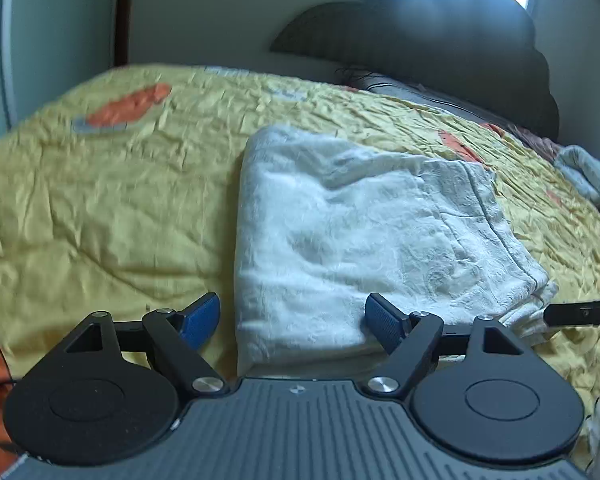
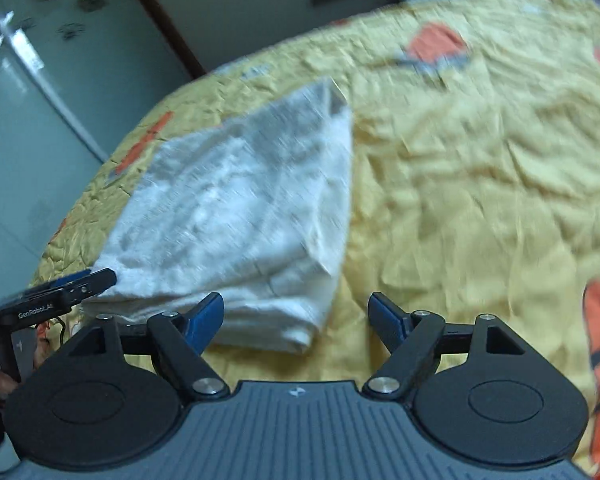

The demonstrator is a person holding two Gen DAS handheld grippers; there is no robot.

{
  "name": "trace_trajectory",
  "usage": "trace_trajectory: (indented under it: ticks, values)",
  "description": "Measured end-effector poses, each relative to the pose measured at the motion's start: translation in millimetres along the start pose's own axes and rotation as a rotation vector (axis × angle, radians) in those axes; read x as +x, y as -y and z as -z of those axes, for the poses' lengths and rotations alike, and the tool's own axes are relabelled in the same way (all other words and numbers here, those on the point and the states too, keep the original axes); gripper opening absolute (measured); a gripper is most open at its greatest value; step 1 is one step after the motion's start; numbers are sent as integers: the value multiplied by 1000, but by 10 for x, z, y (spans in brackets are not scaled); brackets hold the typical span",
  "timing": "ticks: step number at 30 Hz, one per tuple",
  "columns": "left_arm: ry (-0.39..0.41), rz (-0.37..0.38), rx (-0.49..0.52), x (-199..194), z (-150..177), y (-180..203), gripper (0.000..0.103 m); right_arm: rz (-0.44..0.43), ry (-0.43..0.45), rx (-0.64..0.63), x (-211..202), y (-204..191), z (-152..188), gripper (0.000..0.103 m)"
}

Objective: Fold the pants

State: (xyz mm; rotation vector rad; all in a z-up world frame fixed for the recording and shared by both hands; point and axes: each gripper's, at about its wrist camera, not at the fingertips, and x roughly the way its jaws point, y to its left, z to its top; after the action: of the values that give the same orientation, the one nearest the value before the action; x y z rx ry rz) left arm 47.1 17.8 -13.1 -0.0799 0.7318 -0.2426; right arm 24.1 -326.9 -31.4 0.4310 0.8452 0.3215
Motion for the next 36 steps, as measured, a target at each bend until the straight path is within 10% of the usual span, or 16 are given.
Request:
trace_trajectory:
  ticks: [11,13,14,15,18,23,28,36]
  values:
    - [-85,159,-247,-2,8,-204,84,-240,-32,334,274,219,-189,97]
    - [-90,168,-281,-2,10,-214,84,-229,-8,324,295,205,-175,84]
    - [-90,161,-279,0,6,-200,84,-163,-22,268,324,153,-180,34]
    - [-91,151,-270,5,-2,-173,79,-133,-28,211,343,119,-174,26]
    - [-101,80,-205,-11,-37,-89,57,-127,-21,116,257,23,-263,24]
    - [-97,60,-75,-25,-39,-22,51,-134,-30,81,149,16,-320,24]
    - [-65,46,-40,40,17,-17,52,-206,-23,272,241,335,-107,35]
    - [57,75,-67,-203,-491,-349,68,-185,123,269,-207,635,-614,82]
